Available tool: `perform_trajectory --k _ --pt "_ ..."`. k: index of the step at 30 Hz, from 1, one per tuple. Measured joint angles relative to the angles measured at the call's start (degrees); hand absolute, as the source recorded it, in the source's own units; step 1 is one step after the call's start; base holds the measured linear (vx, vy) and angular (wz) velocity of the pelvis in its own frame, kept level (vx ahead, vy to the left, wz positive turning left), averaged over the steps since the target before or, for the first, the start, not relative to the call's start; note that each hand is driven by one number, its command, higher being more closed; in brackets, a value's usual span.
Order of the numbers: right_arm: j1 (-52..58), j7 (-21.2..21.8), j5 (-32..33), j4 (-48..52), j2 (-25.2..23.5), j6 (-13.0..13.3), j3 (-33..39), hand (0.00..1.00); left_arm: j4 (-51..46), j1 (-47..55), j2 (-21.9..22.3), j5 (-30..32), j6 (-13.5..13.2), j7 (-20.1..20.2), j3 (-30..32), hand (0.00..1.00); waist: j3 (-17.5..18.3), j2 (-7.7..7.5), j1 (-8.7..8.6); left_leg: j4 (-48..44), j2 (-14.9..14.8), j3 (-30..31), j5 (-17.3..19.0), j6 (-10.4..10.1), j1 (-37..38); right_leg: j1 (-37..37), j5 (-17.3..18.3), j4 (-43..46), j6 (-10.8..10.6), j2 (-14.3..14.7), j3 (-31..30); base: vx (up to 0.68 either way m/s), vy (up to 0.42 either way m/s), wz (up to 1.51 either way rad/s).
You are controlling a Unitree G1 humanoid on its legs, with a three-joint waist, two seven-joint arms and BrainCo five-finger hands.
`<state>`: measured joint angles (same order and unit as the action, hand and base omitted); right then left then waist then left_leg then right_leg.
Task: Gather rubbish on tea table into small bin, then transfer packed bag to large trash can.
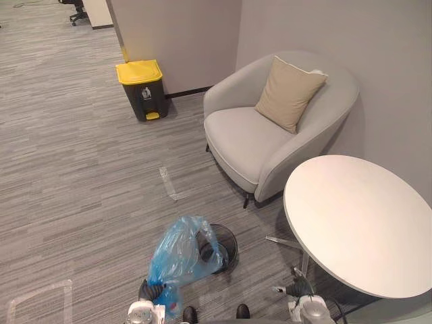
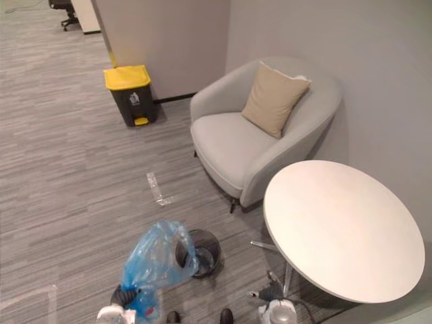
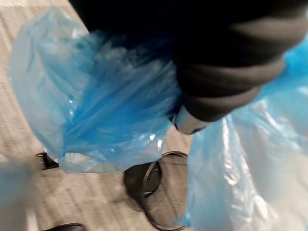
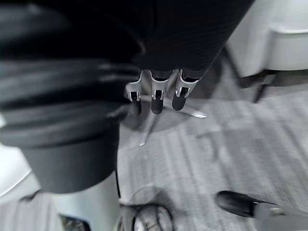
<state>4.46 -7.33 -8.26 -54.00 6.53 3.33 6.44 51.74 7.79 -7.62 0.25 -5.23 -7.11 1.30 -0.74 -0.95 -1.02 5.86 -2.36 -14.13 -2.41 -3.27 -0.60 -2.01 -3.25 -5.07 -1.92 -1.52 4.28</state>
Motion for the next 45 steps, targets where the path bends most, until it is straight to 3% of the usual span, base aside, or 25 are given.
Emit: perform_trajectory --k 2,6,11,13,15,17,18,19,21,23,25,27,29,31,33,34,36,38,45 --pt "-0.33 -0.42 1.65 -0.95 0.06 -0.03 0.32 0.0 0.84 -0.45 0.03 0.0 0.04 -0.03 0.0 1.0 -0.34 0.05 -0.03 -0.01 -0.01 -0.65 0.17 0.05 0.25 -0.06 -0.02 0.11 0.03 0.07 -0.76 0.02 0.01 -0.19" --pt "-3.56 -0.9 2.18 -1.0 0.04 -0.14 0.4 0.0 1.2 -2.39 0.42 -0.03 0.06 -0.3 0.07 1.0 -4.76 0.58 0.0 -1.32 0.07 -3.64 0.73 0.52 0.26 -3.87 1.56 6.45 -0.49 0.1 -3.57 -0.04 0.03 -0.37" --pt "-4.91 -2.02 3.97 -1.02 -1.05 -0.65 0.21 0.0 0.55 -5.31 0.57 -0.57 0.04 -0.45 0.08 1.0 -6.4 -0.16 0.14 -7.46 0.06 -4.11 2.36 2.15 -4.9 -9.89 4.5 15.5 -1.02 -1.37 -4.52 -0.06 0.01 -0.01" --pt "-5.02 -2.3 4.4 -0.71 -2.14 -0.6 0.12 0.0 -1.15 -5.64 0.84 -0.96 -0.1 -0.48 0.64 1.0 -6.83 -0.16 0.04 -10.0 -0.57 -3.4 2.66 2.64 -7.05 -12.41 10.04 26.26 -1.04 -1.88 -3.73 -0.06 -0.03 0.43" --pt "-3.99 -2.33 4.45 -0.91 -2.91 -0.66 0.09 0.0 -2.75 -4.92 1.77 -1.58 -0.2 -0.49 1.19 1.0 -6.74 -0.31 0.7 -12.45 -0.75 -0.93 2.59 2.53 -8.12 -11.57 16.34 38.04 -2.34 -3.23 -3.0 -0.03 -0.102 0.59" --pt "-4.13 -2.41 4.51 -0.48 -3.46 -0.54 -0.13 0.0 -3.52 -4.07 2.01 -1.73 -0.23 -0.5 1.74 1.0 -6.14 -1.24 1.67 -15.4 -0.95 -0.18 2.49 2.26 -11.43 -8.79 19.03 34.14 -3.14 -3.64 -4.51 -0.1 -0.138 0.24" --pt "-4.99 -2.56 4.54 0.0 -3.53 -0.51 -0.15 0.0 -3.58 -4.14 2.08 -1.99 -0.22 -0.56 1.81 1.0 -6.15 -1.21 1.97 -16.44 -1.34 0.52 1.97 1.51 -13.6 -7.75 20.31 29.23 -1.07 -2.91 -4.6 -0.17 -0.171 0.16" --pt "-5.67 -2.77 4.54 1.03 -3.51 -0.47 -0.12 0.0 -3.37 -4.51 3.2 -2.13 -0.16 -0.57 1.75 1.0 -7.07 0.83 2.61 -16.63 -3.02 1.26 1.06 0.56 -14.9 -7.44 18.58 26.39 0.44 -1.25 -3.3 -0.18 -0.113 0.17" --pt "-5.62 -2.98 4.53 1.69 -3.32 -0.35 -0.1 0.0 -3.37 -4.24 4.71 -2.11 -0.18 -0.51 1.34 1.0 -7.74 2.43 2.81 -15.57 -4.4 3.46 -0.73 -0.48 -15.44 -6.31 16.7 23.76 1.68 0.77 -1.09 -0.24 -0.113 0.39" --pt "-4.37 -3.41 4.38 1.69 -4.07 -0.36 -0.28 0.0 -3.35 -3.95 5.31 -2.11 -0.18 -0.5 0.05 1.0 -7.78 2.81 3.0 -12.48 -5.35 6.03 -2.98 -2.09 -15.34 -5.43 15.43 22.39 2.98 2.24 2.35 -0.24 -0.148 0.74" --pt "-4.33 -3.95 4.39 1.64 -4.29 -0.47 -0.17 0.0 -3.38 -3.86 5.31 -2.11 -0.14 -0.51 -0.31 1.0 -7.8 2.41 2.97 -9.04 -6.01 4.93 -1.9 -3.94 -15.44 -5.76 13.37 19.65 4.11 2.11 5.31 -0.22 -0.122 0.65" --pt "-4.59 -4.58 4.4 1.69 -3.63 -0.43 0.36 0.0 -3.33 -4.44 5.65 -2.09 -0.13 -0.47 -0.77 1.0 -8.25 1.72 3.16 -15.28 -5.74 3.22 -1.63 -3.34 -16.96 -6.19 10.91 17.72 5.22 -0.02 8.26 -0.17 -0.001 0.63" --pt "-4.33 -4.94 4.39 1.58 -2.92 -0.43 0.48 0.0 -3.16 -4.47 5.69 -2.07 -0.14 -0.46 -0.92 1.0 -8.39 1.45 2.96 -23.17 -5.78 1.44 2.06 -1.26 -15.08 -5.9 10.4 17.63 4.61 -2.47 10.58 -0.13 0.097 0.77" --pt "-3.43 -4.93 4.39 1.31 -2.92 -0.41 1.49 0.0 -2.71 -5.08 5.67 -2.05 -0.2 -0.45 -1.27 1.0 -8.39 1.44 2.88 -25.29 -6.91 -0.07 6.15 -0.72 -12.55 -5.87 9.4 16.59 3.42 -3.93 12.39 -0.12 0.146 0.78" --pt "-3.4 -4.85 4.4 0.51 -2.87 -0.4 2.13 0.0 -2.38 -5.51 5.59 -2.03 -0.22 -0.43 -1.32 1.0 -7.6 3.21 2.42 -20.51 -8.19 -2.68 9.32 -1.51 -7.87 -5.91 8.21 14.82 0.95 -4.48 14.37 -0.1 0.215 0.7" --pt "-3.45 -4.74 4.41 0.12 -2.63 -0.39 2.31 0.0 -2.09 -5.72 5.39 -2.02 -0.25 -0.44 -1.47 1.0 -7.55 3.45 2.34 -17.92 -7.79 -2.87 9.6 -2.27 -7.02 -5.92 7.91 14.68 0.32 -4.55 14.65 -0.1 0.276 0.5" --pt "-3.55 -4.24 4.4 -1.26 -4.46 -0.42 2.31 0.0 -0.59 -5.81 2.88 -1.99 -0.22 -0.42 -2.92 1.0 -7.16 1.39 2.83 -15.39 -5.07 -2.22 8.33 -1.17 -7.01 -4.88 5.48 11.49 -1.39 -5.97 14.88 -0.06 0.238 0.29" --pt "-3.36 -3.97 4.37 -1.95 -4.08 -0.43 2.37 0.0 0.79 -5.83 2.03 -1.53 0.03 -0.41 -3.69 1.0 -6.89 0.83 2.49 -14.1 -2.71 -0.96 7.46 0.04 -6.87 -3.66 4.33 9.48 -2.87 -7.59 15.6 0.0 0.171 0.36" --pt "-4.61 -3.75 4.17 -3.41 -4.27 -0.56 2.4 0.0 0.87 -5.83 -0.44 -1.4 0.02 -0.46 -4.46 1.0 -6.72 0.05 2.63 -12.95 1.08 1.1 7.27 1.85 -6.58 -1.74 3.43 7.2 -4.12 -9.88 16.54 0.03 0.104 0.2"
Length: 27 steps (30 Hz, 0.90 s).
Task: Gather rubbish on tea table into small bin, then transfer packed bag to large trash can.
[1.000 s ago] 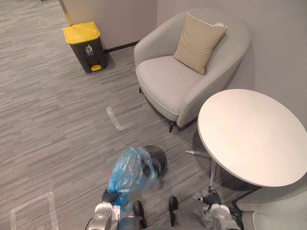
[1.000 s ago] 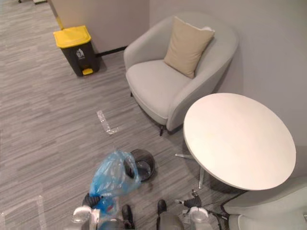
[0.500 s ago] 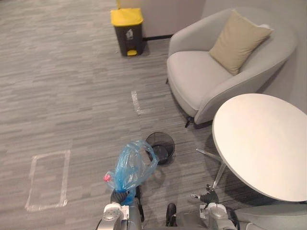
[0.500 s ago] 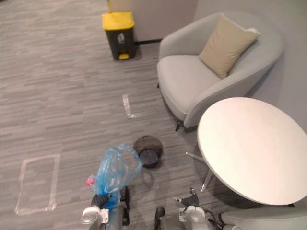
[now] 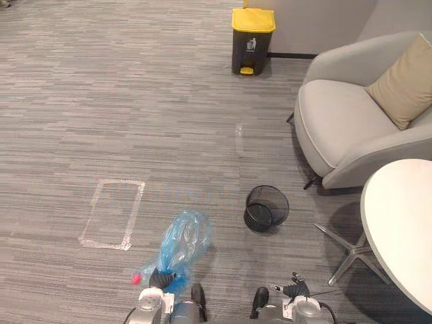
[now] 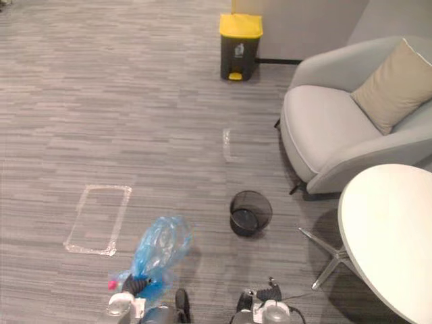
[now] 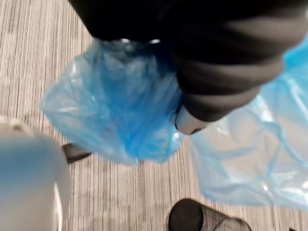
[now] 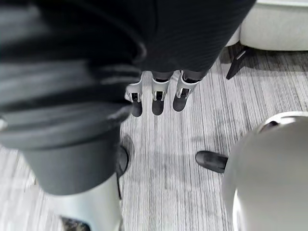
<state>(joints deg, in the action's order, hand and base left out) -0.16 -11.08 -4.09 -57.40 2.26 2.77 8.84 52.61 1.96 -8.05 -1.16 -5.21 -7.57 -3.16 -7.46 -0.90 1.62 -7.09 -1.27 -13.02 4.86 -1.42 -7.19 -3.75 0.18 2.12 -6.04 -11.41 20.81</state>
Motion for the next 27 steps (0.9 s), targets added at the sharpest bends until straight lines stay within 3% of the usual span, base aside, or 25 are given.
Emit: perform_trajectory --k 5,7,8,9,10,12,13,14,15,18,20,21,22,24,27 --pt "-0.49 0.24 -0.36 0.0 0.07 -0.06 0.01 0.0 0.1 0.86 -0.23 -0.06 -0.03 0.03 0.02 1.0 0.27 -1.17 -0.77 -9.36 0.85 1.99 7.13 0.96 -2.16 -3.28 8.9 15.59 -2.29 -4.61 -0.52 0.09 0.063 0.23" --pt "-0.71 0.41 -0.35 -0.01 0.12 -0.07 0.0 0.0 0.12 1.09 -0.15 -0.11 0.0 0.02 0.0 1.0 0.27 -1.33 -1.22 -10.0 1.36 2.95 8.73 1.42 -1.62 -6.38 9.17 23.09 -1.5 -5.56 -4.29 0.17 0.061 0.23" --pt "-1.01 0.44 -0.33 -0.18 0.13 -0.07 -0.03 0.0 0.06 0.98 -0.1 -0.15 0.04 0.04 0.13 1.0 -0.33 -0.89 -1.74 -9.49 1.0 4.21 9.03 1.78 -0.36 -10.47 8.56 31.13 2.28 -5.17 -7.75 0.22 0.042 0.27" --pt "-1.1 0.59 -0.31 -0.56 -0.03 -0.07 -0.27 0.0 -0.03 0.81 -0.03 -0.19 0.06 0.01 0.69 1.0 -1.04 -0.27 -2.33 -8.98 -0.14 4.86 9.52 2.28 0.99 -11.54 11.48 31.76 2.4 -2.19 -9.85 0.24 0.004 0.26" --pt "-1.25 0.64 -0.31 -0.8 0.0 -0.07 -0.53 0.0 -0.04 0.78 -0.04 -0.19 0.06 0.01 1.23 1.0 -1.11 -0.27 -2.34 -8.59 -0.54 4.96 9.67 2.07 1.51 -11.86 12.12 31.27 2.49 -0.89 -10.2 0.24 -0.069 0.16" --pt "-1.7 0.9 -0.3 -0.98 0.18 -0.04 -0.75 0.0 -0.01 0.04 -0.55 -0.18 0.09 -0.05 2.37 1.0 -1.88 -0.65 -2.41 -5.02 -2.36 5.06 9.86 1.05 6.16 -14.2 12.1 25.28 3.84 5.89 -8.94 0.29 -0.122 0.1" --pt "-1.72 0.88 -0.3 -0.96 0.22 -0.04 -0.72 0.0 -0.01 -0.24 -0.62 -0.18 0.08 -0.04 2.34 1.0 -1.95 -0.9 -2.5 -4.02 -2.41 5.04 9.64 0.39 7.36 -14.73 11.1 22.56 4.26 6.98 -8.27 0.4 -0.155 0.22" --pt "-1.48 0.88 -0.33 -0.91 0.27 -0.04 -0.62 0.0 0.03 -0.8 -0.76 -0.17 0.07 0.0 2.19 1.0 -1.95 -1.79 -3.05 -2.28 -1.8 5.37 9.95 -0.88 9.43 -15.06 6.05 16.61 5.58 8.24 -8.27 0.47 -0.153 0.29" --pt "-1.11 0.86 -0.28 -0.88 0.81 -0.01 0.17 0.0 0.65 -1.48 -0.08 -0.17 0.09 -0.02 2.18 1.0 -1.64 -1.22 -3.79 -1.34 -2.72 6.3 10.25 -1.52 10.78 -14.29 4.38 16.82 8.13 9.02 -7.69 0.43 -0.121 0.2" --pt "-2.16 0.91 -0.27 -0.57 1.45 0.06 1.77 0.0 0.9 -2.51 1.14 -0.1 -0.29 0.19 2.03 1.0 -1.6 0.44 -4.34 -0.97 -3.85 5.85 8.89 -3.78 11.51 -13.96 7.94 18.76 9.23 9.57 -6.71 0.41 -0.116 0.04" --pt "-1.84 0.94 -0.26 -0.78 1.28 -0.03 2.32 0.0 0.85 -3.25 1.26 -0.07 -0.41 0.19 2.14 1.0 -1.72 0.62 -4.46 -5.65 -4.43 5.66 8.03 -5.24 10.89 -10.89 8.28 16.66 9.51 10.03 -6.21 0.35 -0.097 0.12" --pt "-1.18 0.94 -0.26 -0.79 1.17 -0.06 2.37 0.0 0.8 -3.34 1.41 -0.06 -0.46 0.19 2.41 1.0 -1.73 0.61 -4.44 -12.33 -5.07 5.57 7.95 -5.49 9.32 -7.54 8.27 13.89 9.53 10.51 -6.22 0.32 -0.043 0.13" --pt "-0.73 0.9 -0.23 -0.37 0.85 -0.17 2.18 0.0 0.05 -2.84 2.47 -0.08 -0.57 0.21 4.02 1.0 -1.86 0.64 -3.97 -25.86 -7.17 3.77 9.1 -7.12 4.9 -2.31 8.28 9.91 9.54 11.24 -6.8 0.45 -0.036 -0.06" --pt "-0.46 0.89 -0.2 0.44 0.52 -0.21 2.22 0.0 -2.16 -1.3 3.51 -0.1 -0.68 0.24 4.54 1.0 -1.91 0.81 -1.86 -39.35 -10.53 -1.24 12.8 -4.23 -1.56 2.2 8.4 6.86 9.73 12.07 -9.86 0.33 0.053 -0.6" --pt "-2.81 0.85 -0.2 0.48 0.01 -0.23 2.65 0.0 -2.38 -1.35 3.89 -0.1 -0.59 0.25 4.53 1.0 -2.3 0.41 -1.06 -32.64 -11.12 -2.89 14.02 -2.64 -9.75 4.0 8.61 5.47 9.12 9.99 -12.55 0.26 0.178 -0.58"
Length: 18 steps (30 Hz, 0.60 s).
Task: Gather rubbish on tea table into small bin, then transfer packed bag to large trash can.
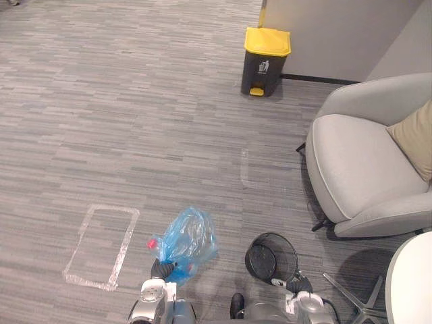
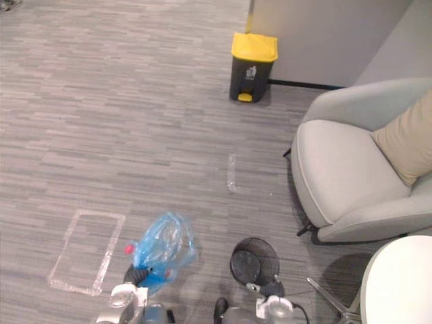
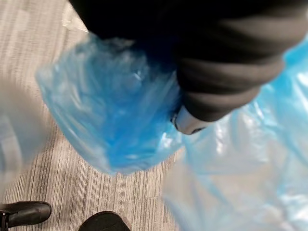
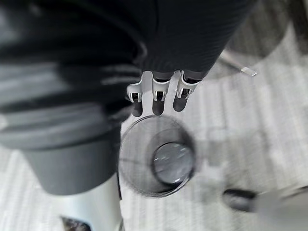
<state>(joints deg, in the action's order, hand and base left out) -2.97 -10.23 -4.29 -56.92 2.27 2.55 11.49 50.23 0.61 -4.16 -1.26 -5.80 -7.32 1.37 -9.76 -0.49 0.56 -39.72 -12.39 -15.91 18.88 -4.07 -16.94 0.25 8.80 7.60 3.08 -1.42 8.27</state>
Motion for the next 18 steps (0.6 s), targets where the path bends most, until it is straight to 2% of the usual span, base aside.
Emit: perform_trajectory --k 1,2,3,4,5,6,8,9,10,12,13,15,16,18 --pt "-0.03 -0.06 0.0 0.1 -0.02 0.04 0.71 0.0 0.02 0.0 0.34 0.01 0.01 0.0 -0.04 1.0 -0.03 -0.02 -0.01 7.04 0.67 0.54 -1.91 -0.11 -1.16 0.51 0.97 0.18 -2.23 -1.43 -0.46 0.23 0.226 -0.34" --pt "0.14 -0.1 0.0 0.06 0.11 -0.01 1.26 0.0 0.05 0.04 0.83 0.0 0.01 0.0 -0.09 1.0 -0.15 0.56 0.01 13.43 1.45 1.45 -5.33 -0.6 -1.13 1.23 1.87 0.27 -3.95 -1.93 -0.76 0.26 0.29 -0.23" --pt "0.34 -0.33 0.0 -0.3 0.8 -0.12 1.7 0.0 0.43 0.11 1.67 0.0 0.0 0.02 -0.16 1.0 -0.31 2.01 0.15 20.51 1.96 3.98 -14.6 -0.61 -0.69 1.92 3.4 0.65 -6.52 -1.9 -1.41 0.21 0.251 -0.09" --pt "0.49 -0.53 0.04 -0.47 0.57 -0.47 1.74 0.0 0.85 0.04 1.57 -0.01 0.06 0.0 -0.15 1.0 -0.18 1.46 0.26 20.95 2.96 3.73 -14.64 -0.45 -0.2 1.87 3.48 0.71 -6.66 -2.72 -1.94 0.3 0.341 0.04" --pt "1.02 -0.65 0.02 -0.47 -0.17 -0.71 1.46 0.0 1.01 -0.48 1.15 -0.01 0.03 -0.05 -0.26 1.0 0.13 -0.09 0.12 24.16 5.82 2.81 -14.42 -0.18 1.2 1.74 3.23 0.19 -7.18 -5.19 -2.33 0.24 0.237 0.14" --pt "1.57 -0.66 0.01 -0.49 -0.28 -0.91 1.49 0.0 1.08 -1.16 0.28 0.0 0.07 -0.04 -0.31 1.0 0.42 -0.89 0.29 23.67 7.27 2.03 -13.11 0.96 0.79 1.89 3.43 -0.16 -7.82 -6.85 -2.33 0.26 0.215 0.09" --pt "1.37 -0.69 0.0 -0.37 -0.27 -0.94 1.5 0.0 1.12 -1.09 0.11 0.0 0.11 -0.04 -0.29 1.0 0.35 -1.05 0.44 21.75 8.01 1.35 -11.95 2.16 0.77 2.61 3.17 -0.04 -8.72 -7.88 -2.5 0.28 0.17 -0.14" --pt "1.27 -0.67 -0.02 -0.29 -0.27 -0.9 1.51 0.0 1.37 -0.93 -0.67 0.01 0.34 -0.04 -0.33 1.0 0.3 -0.81 0.53 20.19 8.26 0.69 -8.8 2.73 2.44 2.64 3.14 3.53 -10.14 -8.75 -3.06 0.32 0.193 -0.34" --pt "1.31 -0.65 -0.04 -0.28 -0.33 -0.88 1.47 0.0 1.4 -0.48 -0.68 0.0 0.42 -0.05 -0.32 1.0 0.26 -0.55 0.75 20.31 8.14 0.35 -7.76 2.78 3.96 0.96 3.26 8.49 -10.33 -8.91 -3.9 0.24 0.145 -0.36" --pt "1.73 -0.66 -0.05 -0.26 -0.55 -0.87 1.28 0.0 1.44 0.16 -1.1 0.0 0.57 -0.04 -1.02 1.0 0.24 -0.63 0.52 22.08 8.63 -0.33 -6.72 3.11 7.43 -5.23 2.62 23.69 -11.77 -9.98 -5.62 0.27 0.128 -0.11" --pt "1.75 -0.64 -0.05 -0.26 -0.84 -0.87 1.17 0.0 1.51 0.18 -1.71 -0.01 0.78 -0.07 -1.58 1.0 0.32 -0.81 0.22 22.97 9.32 -0.44 -6.01 3.49 9.36 -9.85 3.6 34.2 -12.58 -10.79 -6.28 0.27 0.066 0.13" --pt "1.97 -0.65 -0.05 -0.29 -1.02 -0.88 0.45 0.0 1.47 -0.02 -2.17 -0.05 1.15 -0.24 -2.43 1.0 -0.04 -1.47 -0.28 24.85 9.65 -0.45 -4.48 4.04 13.35 -14.79 6.88 40.96 -9.82 -9.83 -4.93 0.32 -0.008 0.03" --pt "1.76 -0.66 0.26 -0.05 -0.94 -0.58 -0.35 0.0 1.48 0.06 -2.45 -0.06 1.18 -0.27 -2.38 1.0 -0.58 -0.67 -0.57 26.11 9.38 -0.49 -3.8 3.74 15.48 -17.22 8.05 40.05 -8.05 -8.42 -3.2 0.31 -0.061 -0.1" --pt "0.79 -0.65 0.25 -0.07 -0.79 -0.27 -1.05 0.0 1.47 -0.63 -2.44 -0.1 1.17 -0.31 -2.11 1.0 -0.86 -0.34 -1.14 27.55 8.1 -0.54 -2.54 2.59 18.1 -20.4 8.44 33.88 -6.53 -5.51 0.19 0.36 -0.117 -0.04"
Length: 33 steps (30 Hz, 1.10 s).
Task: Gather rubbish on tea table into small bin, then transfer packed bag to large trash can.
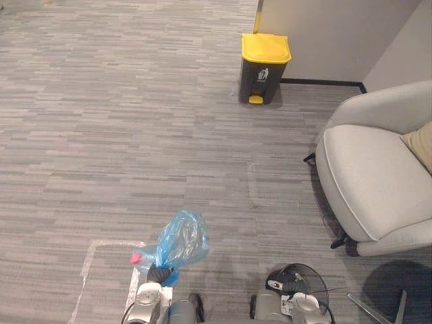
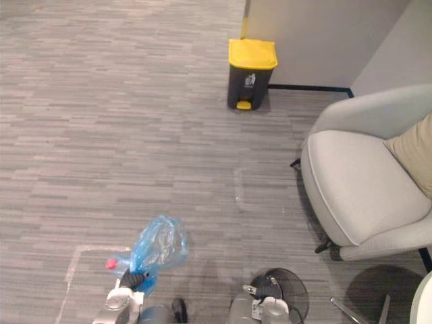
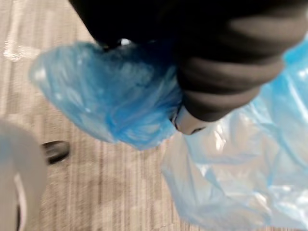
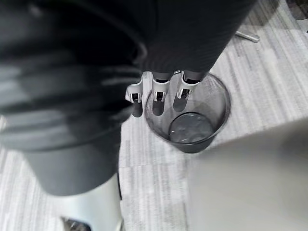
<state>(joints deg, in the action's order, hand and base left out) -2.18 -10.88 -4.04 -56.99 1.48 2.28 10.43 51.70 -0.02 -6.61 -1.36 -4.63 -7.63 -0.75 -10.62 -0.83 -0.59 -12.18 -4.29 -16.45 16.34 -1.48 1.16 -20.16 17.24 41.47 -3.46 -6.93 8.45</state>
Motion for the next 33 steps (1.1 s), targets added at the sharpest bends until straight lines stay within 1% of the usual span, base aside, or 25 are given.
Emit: perform_trajectory --k 1,2,3,4,6,8,9,10,11,12,13,14,16,17,18,19,20,22,24,27,28,29,30,31,33 --pt "-0.64 0.0 -0.02 -0.08 0.01 -0.04 -0.02 0.0 0.04 -0.71 0.02 0.01 -0.01 0.01 0.3 1.0 -0.12 -0.18 -0.06 1.52 -0.62 -0.05 0.77 -1.19 1.94 -2.36 -1.84 -7.8 1.28 1.8 2.03 0.5 -0.18 0.04" --pt "-0.7 0.0 -0.02 -0.09 0.04 -0.03 -0.03 0.0 0.1 -0.99 -0.14 0.01 -0.01 0.02 0.36 1.0 -0.09 -0.62 -0.13 2.77 -0.45 -0.06 1.22 -2.05 3.46 -2.8 -5.01 -14.63 1.16 2.27 2.74 0.47 -0.145 0.2" --pt "-0.14 -0.03 0.07 -0.17 0.44 0.0 0.07 0.0 0.55 -1.0 -0.36 0.02 0.0 0.02 0.3 1.0 0.06 -1.15 -0.73 4.5 0.21 1.12 1.5 -2.66 5.26 -1.78 -11.86 -17.28 5.49 2.57 3.6 0.52 -0.12 0.12" --pt "-0.24 -0.09 -0.11 -0.2 1.37 -0.05 0.12 0.0 1.68 -1.02 0.47 0.05 -0.06 0.27 -0.33 1.0 1.0 0.93 -0.95 6.29 -1.26 3.56 0.15 -2.95 6.63 -0.99 -10.08 -17.08 6.33 4.58 4.03 0.53 -0.111 -0.01" --pt "-0.86 -0.25 -0.27 -0.21 1.54 -0.13 1.32 0.0 1.99 -1.02 0.57 0.07 -0.02 0.23 -0.18 1.0 0.86 0.92 -0.85 4.06 -1.51 5.35 -1.74 -4.56 6.95 -0.84 -6.97 -14.25 7.96 4.58 4.08 0.52 -0.144 -0.13" --pt "-0.23 -0.23 -0.25 -0.16 1.06 -0.24 2.87 0.0 1.78 -1.48 1.38 0.08 -0.03 0.25 0.65 1.0 0.81 1.24 -1.22 -4.21 -2.74 6.33 -3.03 -6.61 4.98 2.87 -6.07 -16.21 8.85 4.83 5.45 0.47 -0.13 0.17" --pt "1.05 -0.24 -0.23 0.37 0.75 -0.67 2.35 0.0 0.85 -1.19 2.55 0.08 -0.03 0.26 1.99 1.0 0.64 1.12 -1.41 -17.46 -4.55 6.53 -5.51 -7.08 0.76 8.48 -6.07 -20.45 8.85 5.62 5.55 0.42 -0.078 0.24" --pt "1.1 -0.25 -0.16 0.75 0.63 -0.7 1.96 0.0 0.3 -0.98 2.95 0.08 -0.07 0.24 2.13 1.0 0.59 1.18 -1.29 -22.27 -5.34 6.4 -5.19 -7.32 -0.95 10.31 -6.07 -21.84 8.85 5.85 5.56 0.51 -0.043 0.12" --pt "2.18 -0.25 0.1 2.12 -0.01 -0.72 0.96 0.0 -1.76 0.09 3.82 0.07 -0.12 0.3 2.16 1.0 0.51 1.14 -0.45 -34.78 -7.42 5.15 -3.14 -4.99 -5.47 15.29 -5.83 -25.15 9.08 6.61 4.63 0.55 0.054 -0.3" --pt "2.3 -0.25 0.32 2.52 -0.45 -0.65 0.54 0.0 -3.46 0.78 4.53 0.05 -0.09 0.35 2.17 1.0 0.53 1.05 0.64 -41.8 -8.54 3.44 -1.05 -3.06 -9.98 19.27 -5.53 -27.83 9.15 6.91 2.84 0.44 0.063 -0.43" --pt "1.91 -0.26 0.42 2.58 -0.45 -0.65 0.55 0.0 -3.89 1.06 4.71 0.04 -0.08 0.4 2.16 1.0 0.53 0.96 0.98 -42.71 -8.67 2.77 -0.4 -2.44 -11.77 20.49 -5.35 -28.68 8.88 6.82 2.03 0.45 0.142 -0.65" --pt "1.43 -0.25 0.69 3.41 -1.1 -0.66 0.58 0.0 -4.02 1.29 5.08 0.02 -0.07 0.48 2.37 1.0 0.51 0.99 1.53 -41.5 -8.94 1.99 0.64 -1.57 -15.65 22.43 -5.14 -29.89 8.52 6.58 0.37 0.33 0.175 -0.72" --pt "0.86 -0.31 0.74 4.58 -1.56 -0.57 0.95 0.0 -3.9 1.33 5.39 0.03 0.0 0.52 3.61 1.0 0.29 0.63 2.62 -33.52 -8.53 1.3 1.04 -1.92 -19.98 23.91 -3.82 -30.0 6.35 4.69 -1.49 0.37 0.233 -0.67" --pt "0.86 -0.33 0.74 4.58 -1.5 -0.6 1.32 0.0 -3.86 1.31 5.63 0.03 0.02 0.5 3.79 1.0 0.26 0.67 2.74 -22.62 -7.17 2.28 -1.51 -2.28 -21.23 25.22 -2.01 -29.98 3.65 3.19 -2.5 0.36 0.298 -0.37" --pt "1.04 -0.38 0.76 4.61 -1.07 -0.61 1.51 0.0 -3.82 1.46 6.25 0.03 0.0 0.47 3.75 1.0 0.75 1.99 2.84 -12.29 -6.53 4.24 -5.86 -3.2 -21.06 25.9 -0.77 -29.99 1.85 3.22 -3.14 0.42 0.369 -0.29" --pt "1.26 -0.39 0.8 3.28 -1.39 -1.01 2.1 0.0 -2.54 1.12 6.03 0.03 0.03 0.47 3.53 1.0 0.76 0.91 2.98 -8.71 -3.71 3.93 -11.7 -3.44 -19.3 26.67 0.43 -30.52 0.07 0.79 -5.21 0.35 0.304 -0.08" --pt "1.27 -0.4 0.8 2.87 -1.63 -1.02 2.12 0.0 -2.52 0.79 5.74 0.03 0.01 0.37 3.54 1.0 1.26 0.01 2.71 -7.46 -2.43 3.6 -11.52 -3.4 -18.98 26.44 -0.48 -31.39 0.07 -0.06 -6.11 0.27 0.209 0.0" --pt "0.84 -0.39 0.69 1.77 -1.44 -1.1 2.49 0.0 -2.26 -0.08 4.51 0.03 -0.03 0.27 3.57 1.0 1.46 -0.61 2.76 -8.85 -0.11 3.28 -8.65 -1.3 -19.2 26.48 -2.12 -31.88 -0.68 -1.77 -7.59 0.34 0.216 0.02" --pt "0.91 -0.36 0.68 1.77 -1.46 -1.09 2.47 0.0 -1.43 0.1 3.73 0.03 0.0 0.16 3.65 1.0 1.67 -0.88 2.85 -11.13 0.43 0.93 -6.89 0.83 -18.06 26.56 -2.47 -30.02 -1.43 -3.3 -9.93 0.39 0.201 -0.31" --pt "0.31 -0.29 0.68 1.87 -1.51 -0.86 2.36 0.0 -0.99 1.35 2.58 0.02 0.1 0.15 3.13 1.0 1.68 -0.79 2.9 -9.35 0.94 -1.3 -6.02 1.81 -13.74 21.49 -4.68 -16.73 -5.1 -4.03 -12.82 0.36 0.122 -0.45" --pt "0.61 -0.25 0.68 2.08 -1.57 -0.78 2.03 0.0 -1.13 1.75 1.74 0.02 0.13 0.13 2.25 1.0 1.53 -0.55 2.75 -7.13 0.8 -1.75 -5.25 2.24 -10.25 16.08 -7.73 -4.61 -8.51 -4.01 -12.72 0.24 0.045 -0.28" --pt "0.88 -0.24 0.68 2.07 -1.55 -0.68 1.85 0.0 -1.17 1.77 1.36 0.01 0.15 0.14 1.77 1.0 1.38 -0.36 2.59 -5.79 0.66 -1.78 -4.48 1.95 -7.94 12.78 -6.8 2.61 -7.88 -3.81 -12.28 0.29 0.028 -0.26" --pt "1.18 -0.25 0.68 2.16 -1.44 -0.67 0.84 0.0 -1.2 1.71 1.09 0.0 0.18 0.08 1.39 1.0 1.35 -0.32 2.1 -3.84 0.63 -2.16 -3.88 1.73 -4.59 7.71 -4.02 10.1 -4.87 -3.62 -10.72 0.28 -0.007 -0.18" --pt "1.05 -0.25 0.67 2.23 -1.36 -0.63 -0.07 0.0 -1.17 1.64 1.18 -0.05 0.18 0.08 1.36 1.0 0.99 0.18 1.85 -1.22 0.44 -2.68 -3.87 1.73 -0.99 4.25 -1.89 11.44 -2.12 -3.23 -7.81 0.29 -0.021 -0.19" --pt "0.9 -0.26 0.65 3.32 -1.19 -0.48 -0.34 0.0 -1.18 1.65 1.09 -0.26 0.18 0.07 1.45 1.0 0.65 0.71 0.85 1.46 -0.35 -3.61 -3.78 1.58 2.63 -0.25 -0.63 6.26 -0.22 -1.74 -3.06 0.31 -0.098 -0.19"
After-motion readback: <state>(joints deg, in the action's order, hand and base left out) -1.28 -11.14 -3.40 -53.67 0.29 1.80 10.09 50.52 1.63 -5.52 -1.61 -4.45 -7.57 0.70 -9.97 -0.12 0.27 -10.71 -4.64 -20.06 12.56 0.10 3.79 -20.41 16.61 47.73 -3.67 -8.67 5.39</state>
